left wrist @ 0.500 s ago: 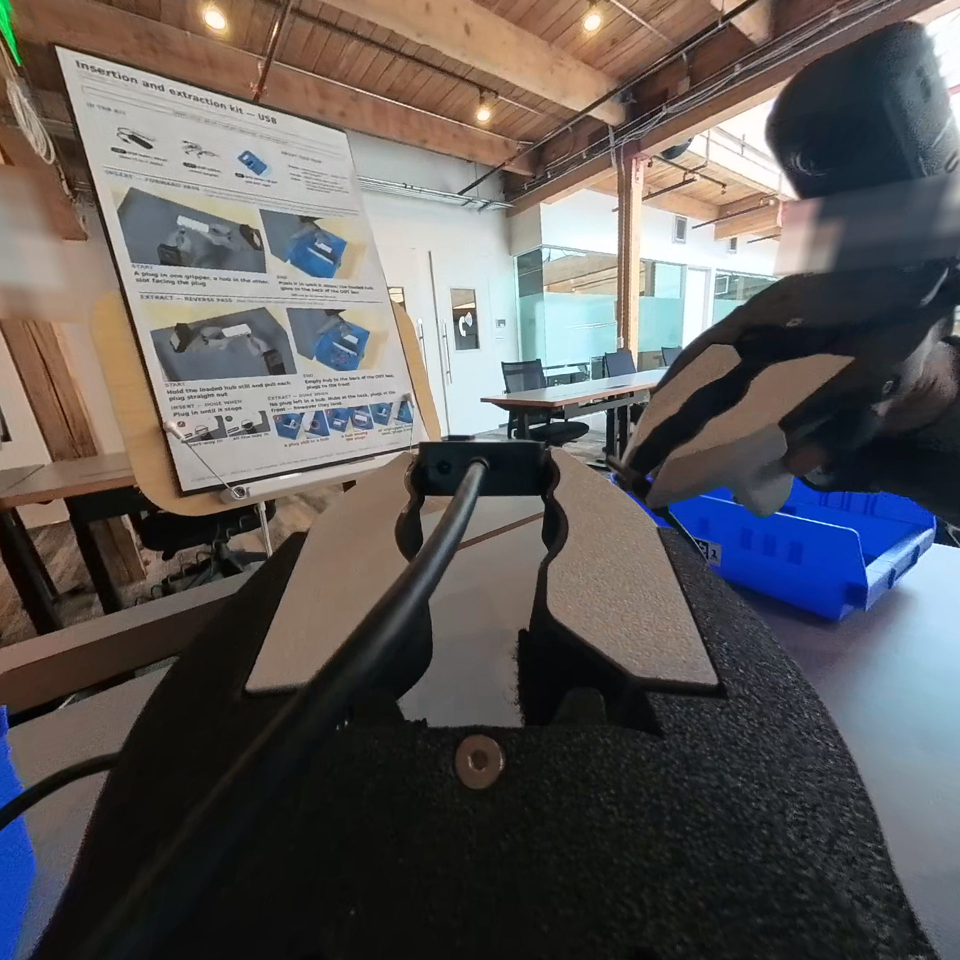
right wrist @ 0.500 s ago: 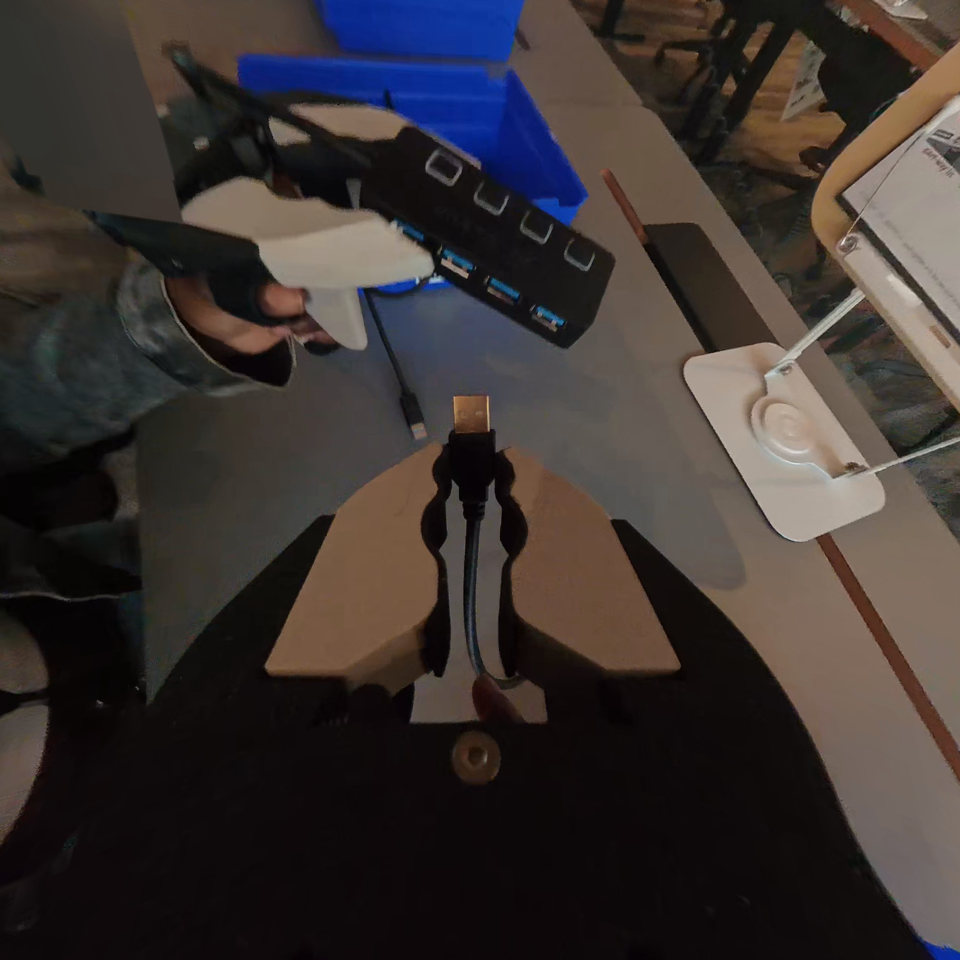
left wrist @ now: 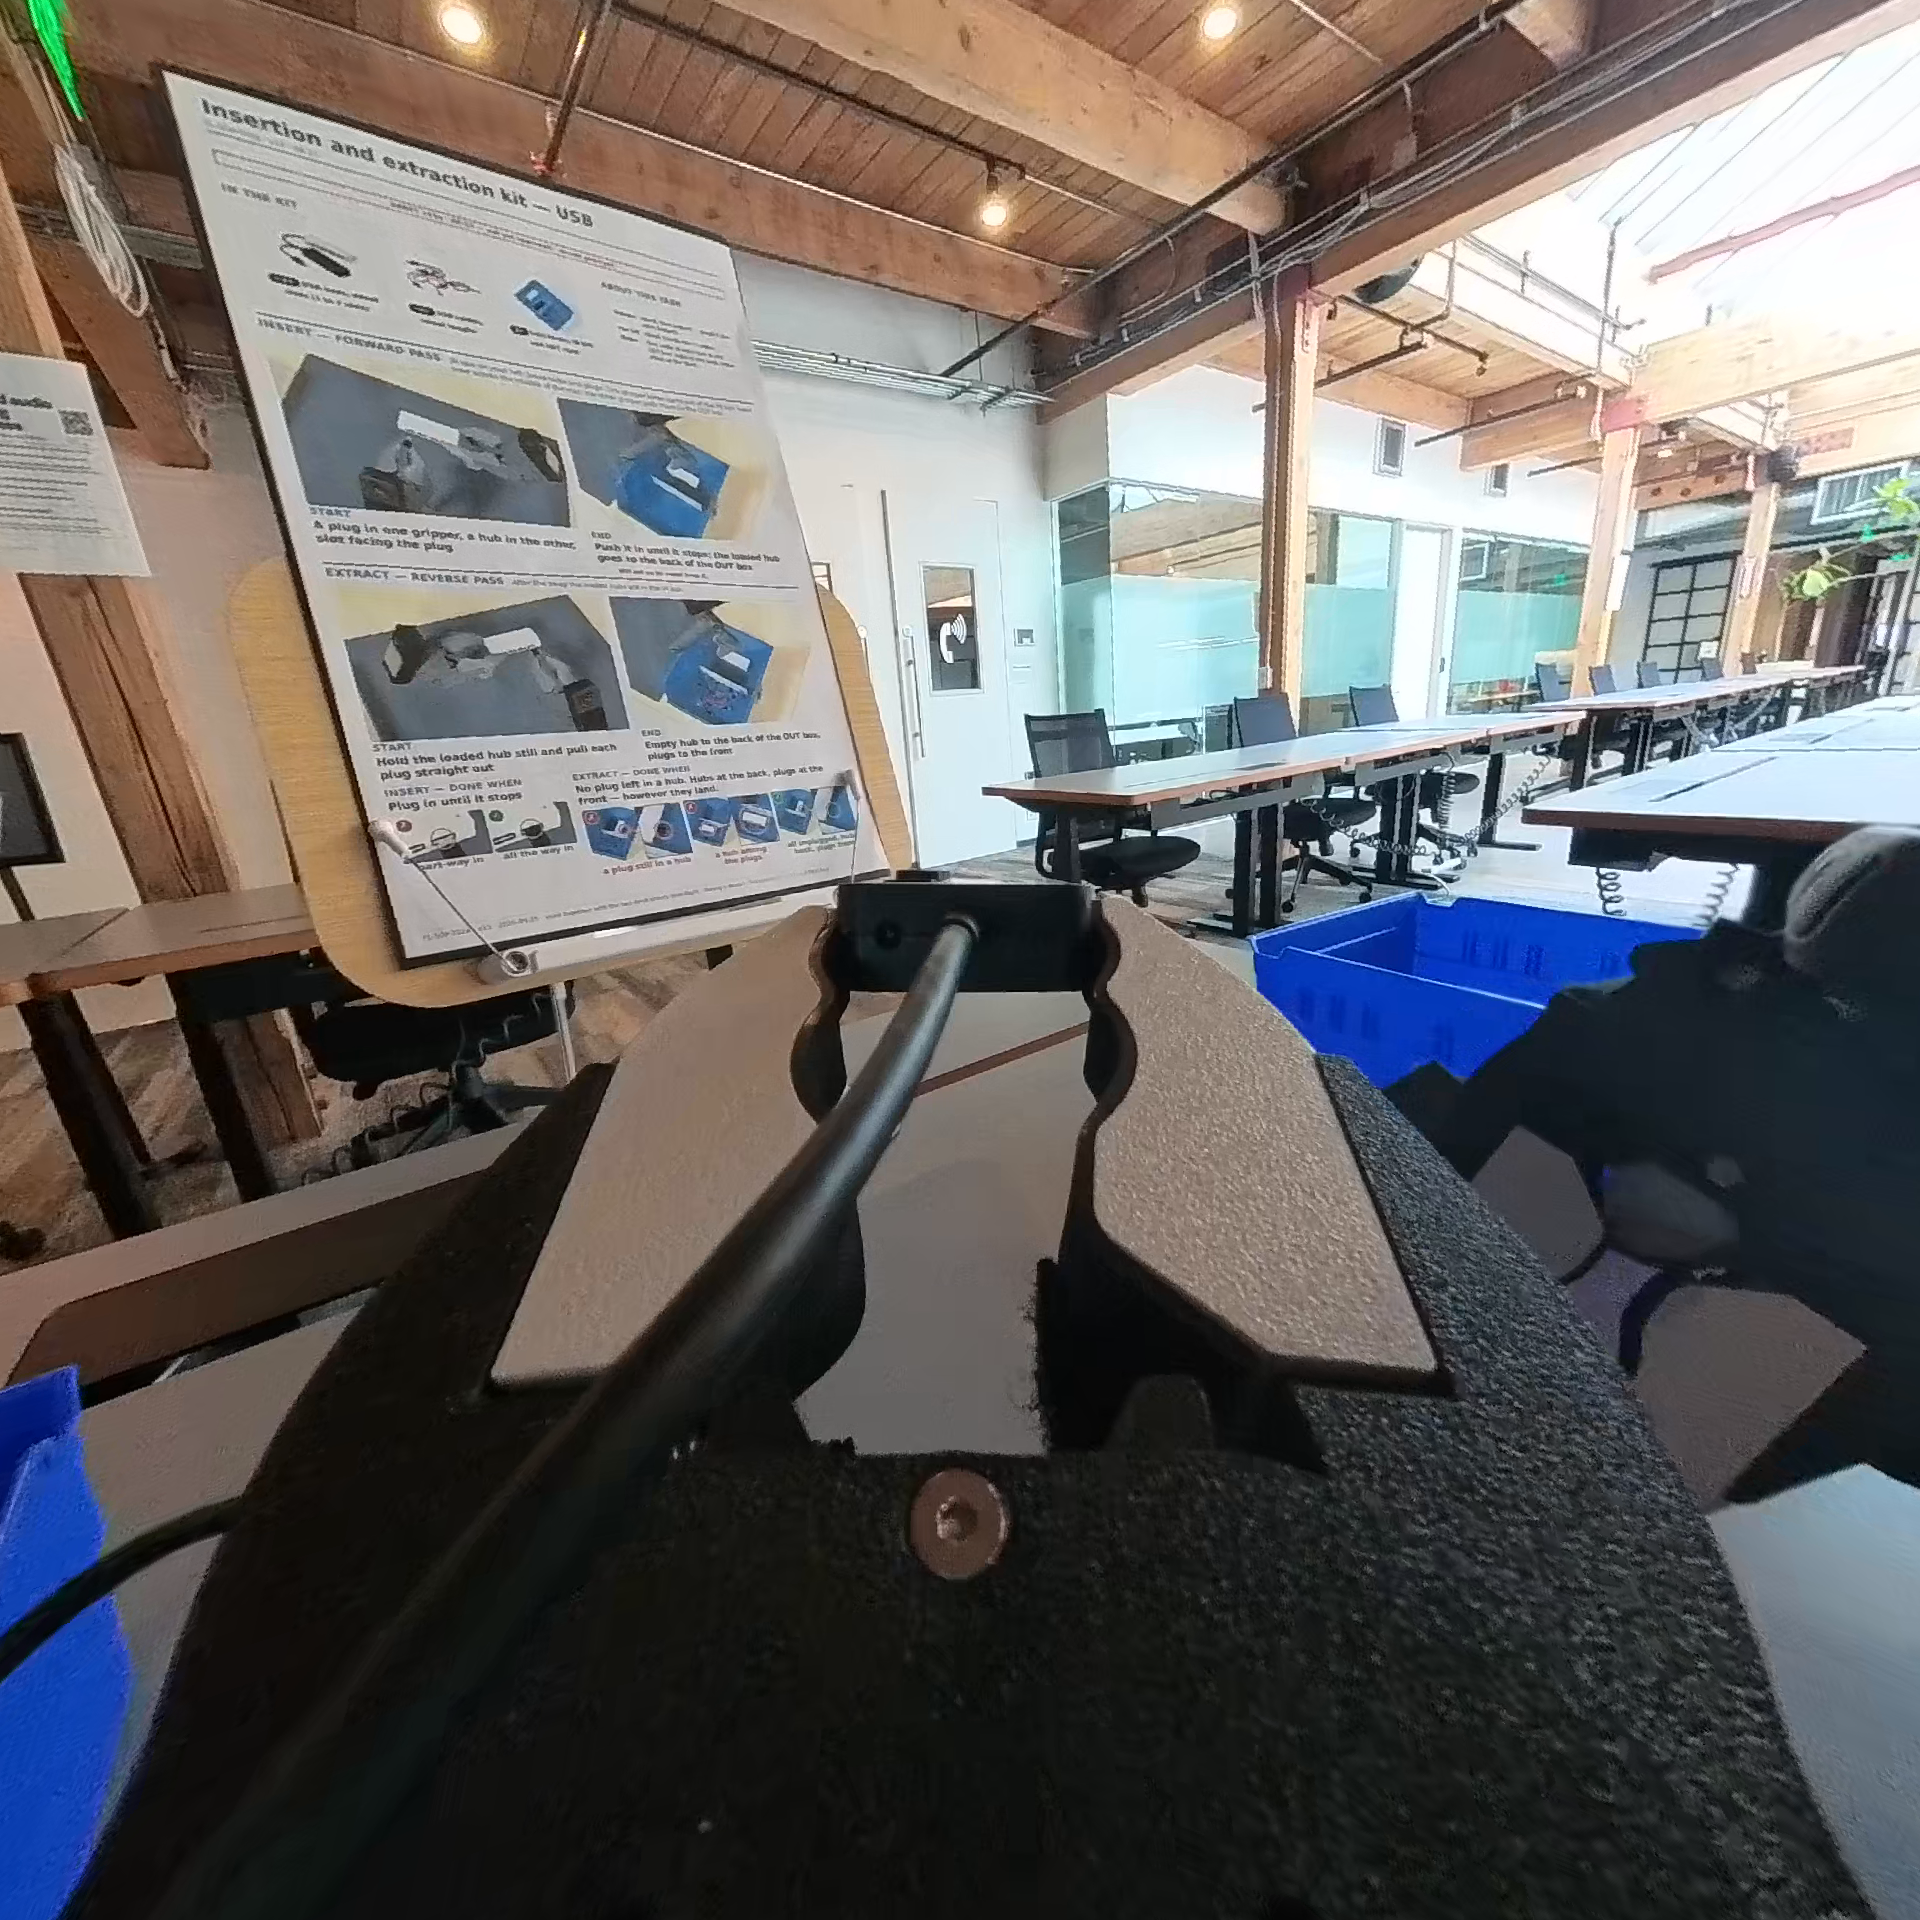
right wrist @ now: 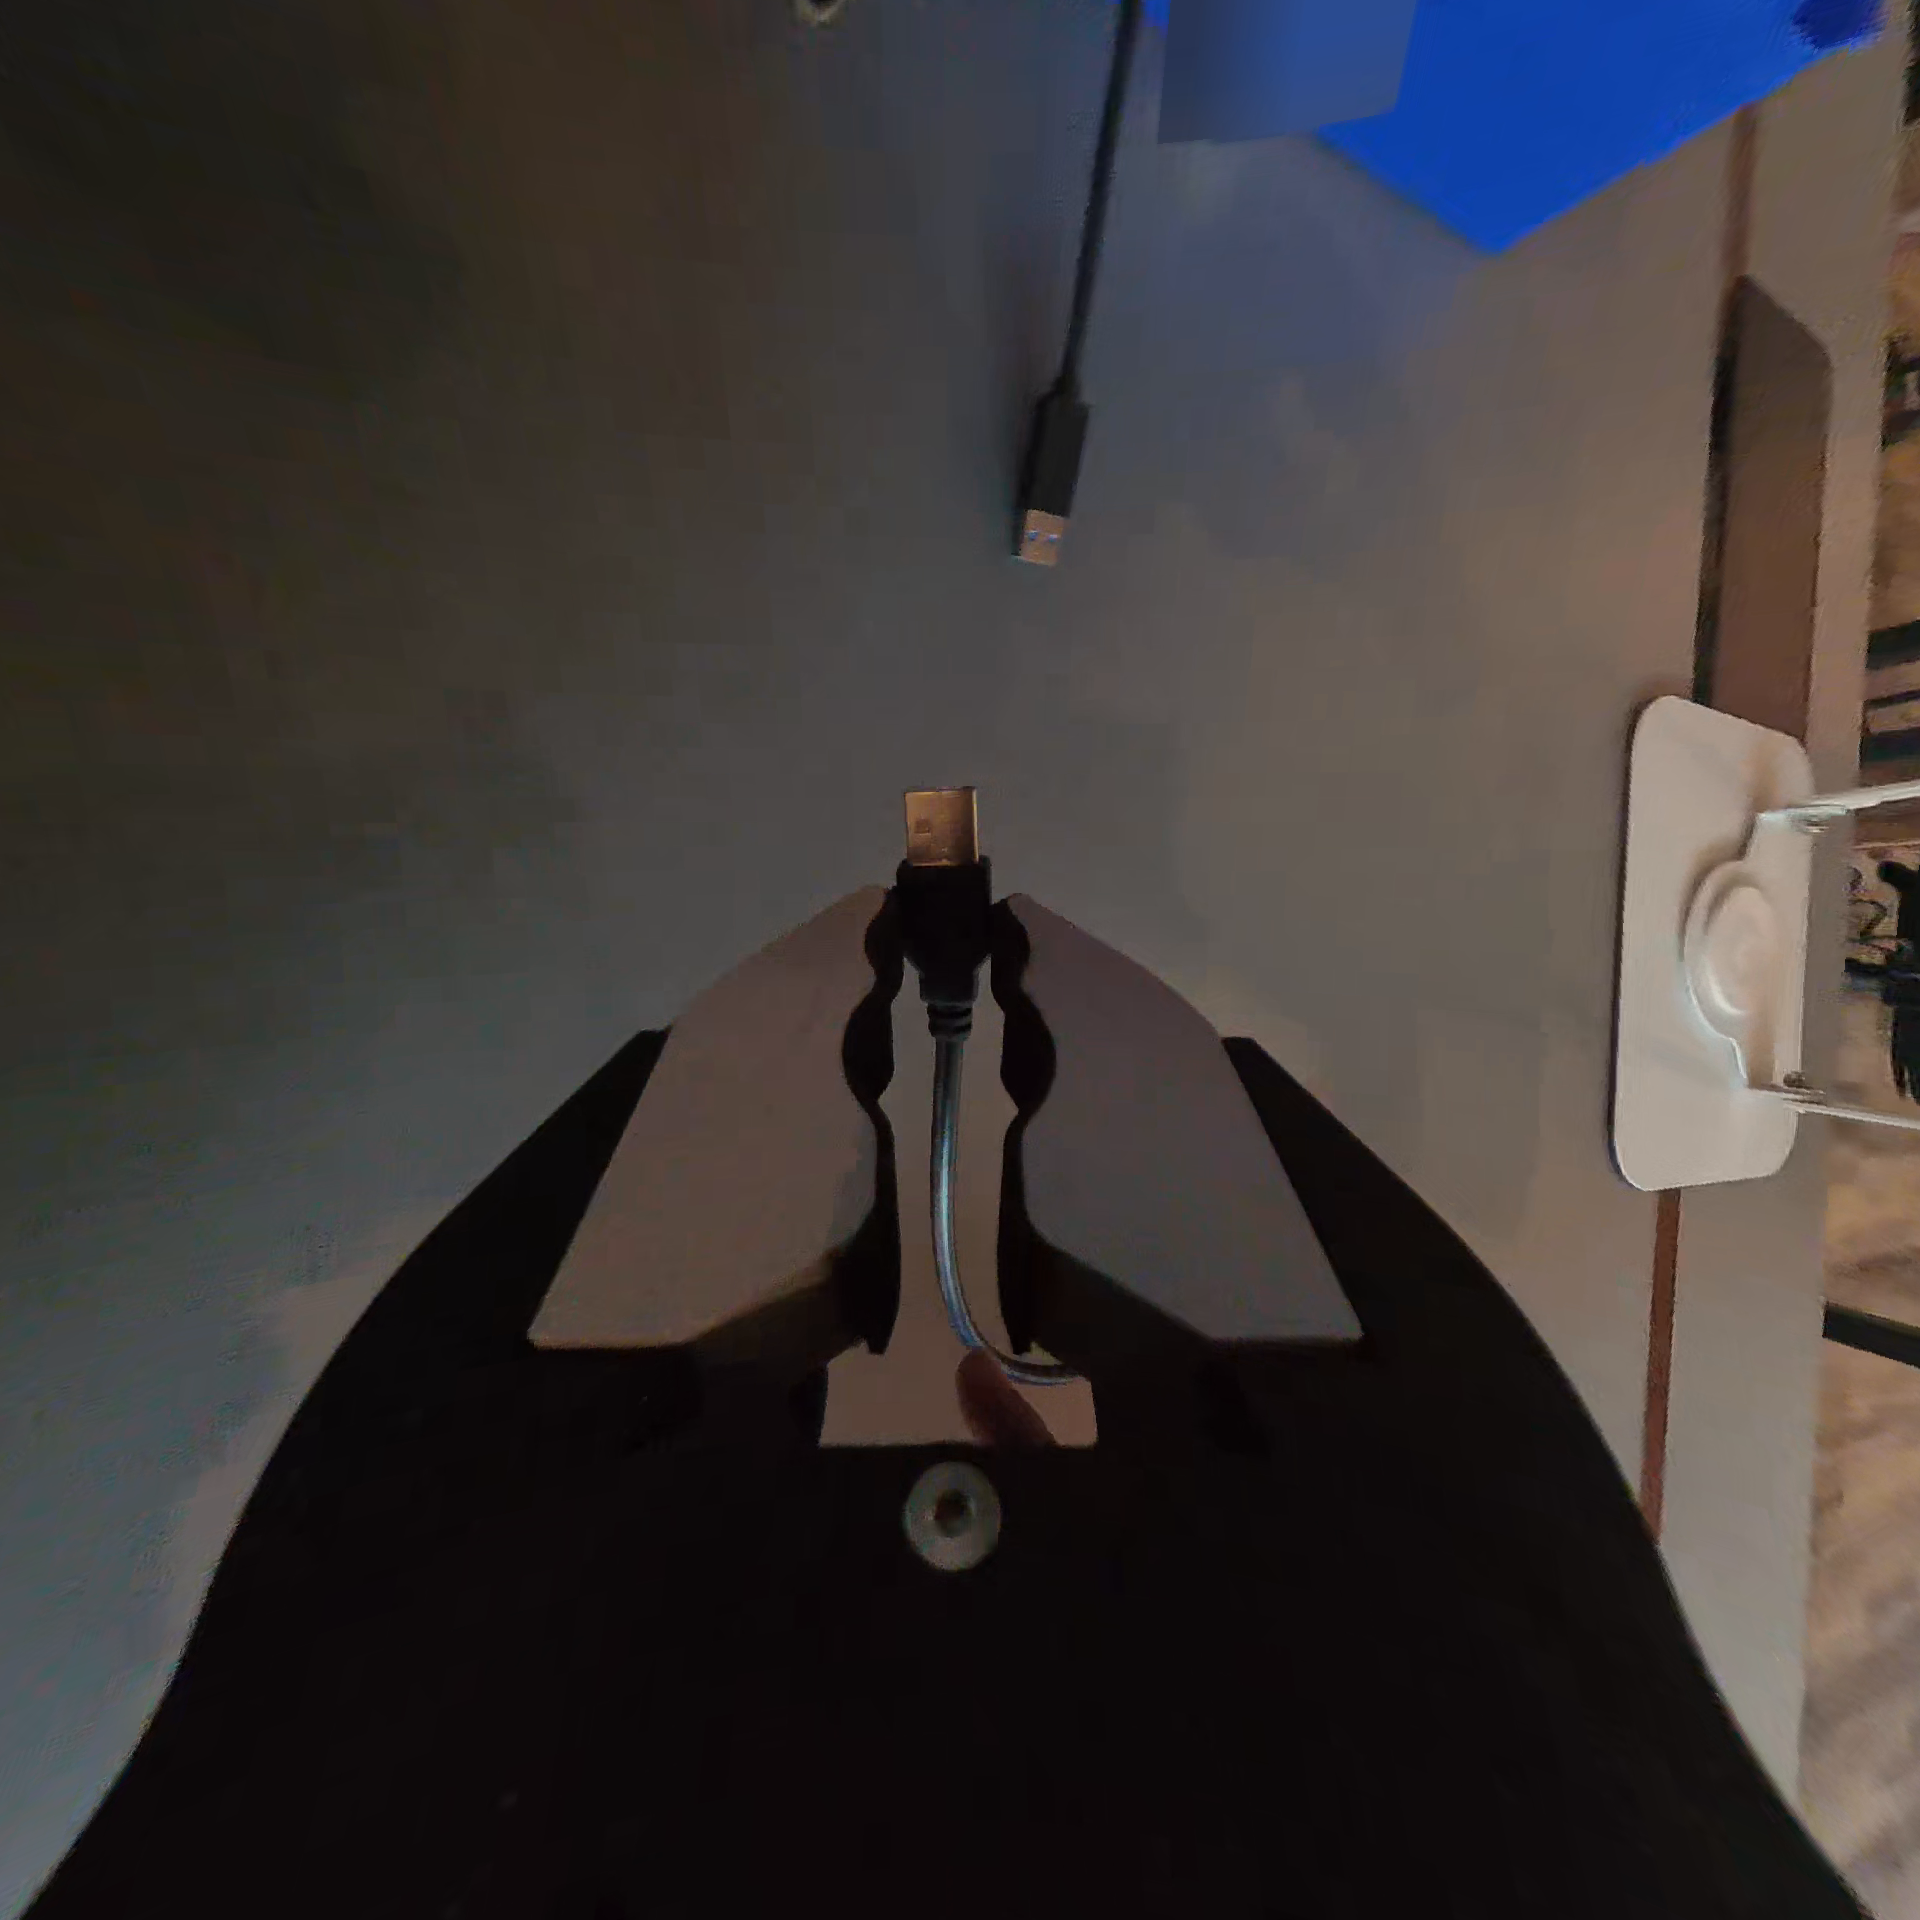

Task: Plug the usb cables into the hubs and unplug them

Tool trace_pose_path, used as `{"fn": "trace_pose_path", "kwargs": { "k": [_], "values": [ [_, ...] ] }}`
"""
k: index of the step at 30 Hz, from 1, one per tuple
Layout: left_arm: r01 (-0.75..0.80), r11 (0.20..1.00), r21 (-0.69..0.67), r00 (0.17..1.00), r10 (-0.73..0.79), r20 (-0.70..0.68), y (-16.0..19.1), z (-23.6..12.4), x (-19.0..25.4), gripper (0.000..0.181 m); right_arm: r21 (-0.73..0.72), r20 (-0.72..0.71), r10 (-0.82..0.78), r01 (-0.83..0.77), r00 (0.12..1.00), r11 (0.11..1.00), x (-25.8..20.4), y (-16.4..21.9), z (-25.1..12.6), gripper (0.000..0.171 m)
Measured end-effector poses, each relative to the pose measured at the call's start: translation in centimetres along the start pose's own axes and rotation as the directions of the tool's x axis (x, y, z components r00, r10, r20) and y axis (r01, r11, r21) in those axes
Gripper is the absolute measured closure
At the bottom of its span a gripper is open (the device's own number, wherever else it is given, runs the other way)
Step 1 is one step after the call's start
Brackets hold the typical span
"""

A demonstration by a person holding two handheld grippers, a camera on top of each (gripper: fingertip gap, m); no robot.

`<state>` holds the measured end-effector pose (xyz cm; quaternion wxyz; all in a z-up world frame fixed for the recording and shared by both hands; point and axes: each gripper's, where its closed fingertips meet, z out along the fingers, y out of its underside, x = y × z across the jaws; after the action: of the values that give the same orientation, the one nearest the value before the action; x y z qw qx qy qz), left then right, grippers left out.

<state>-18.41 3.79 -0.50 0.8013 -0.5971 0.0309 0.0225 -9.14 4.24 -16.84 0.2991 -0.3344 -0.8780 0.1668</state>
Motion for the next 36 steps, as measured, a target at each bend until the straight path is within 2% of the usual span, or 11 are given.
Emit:
{"fn": "trace_pose_path", "kwargs": {
  "k": [9, 21, 24, 28, 36],
  "values": [
    [0.003, 1.0, 0.03, 0.999, -0.005, 0.041, -1.4, -1.1, -1.8, 0.137, 0.13, -0.03, 0.089, -0.084, 0.996, 0.988, 2.6, -1.6, -1.4, 0.156],
    [0.004, 1.0, 0.019, 0.999, -0.005, 0.041, -1.0, -1.1, -2.3, 0.137, 0.318, -0.052, 0.229, -0.201, 0.972, 0.926, 4.4, -3.1, -2.2, 0.156],
    [0.005, 1.0, 0.016, 0.999, -0.005, 0.031, -0.7, -1.1, -2.3, 0.137, 0.399, -0.05, 0.312, -0.267, 0.949, 0.877, 5.0, -3.0, -1.9, 0.156],
    [0.023, 1.0, 0.007, 1.0, -0.023, 0.007, 0.5, -0.6, -2.0, 0.138, 0.538, 0.013, 0.429, -0.368, 0.903, 0.758, 5.5, -2.3, -1.1, 0.156],
    [0.088, 0.993, -0.076, 0.996, -0.09, -0.024, 5.4, 0.9, -1.4, 0.138, 0.56, 0.039, 0.59, -0.507, 0.807, 0.656, 7.1, 1.5, -0.4, 0.156]
  ]
}}
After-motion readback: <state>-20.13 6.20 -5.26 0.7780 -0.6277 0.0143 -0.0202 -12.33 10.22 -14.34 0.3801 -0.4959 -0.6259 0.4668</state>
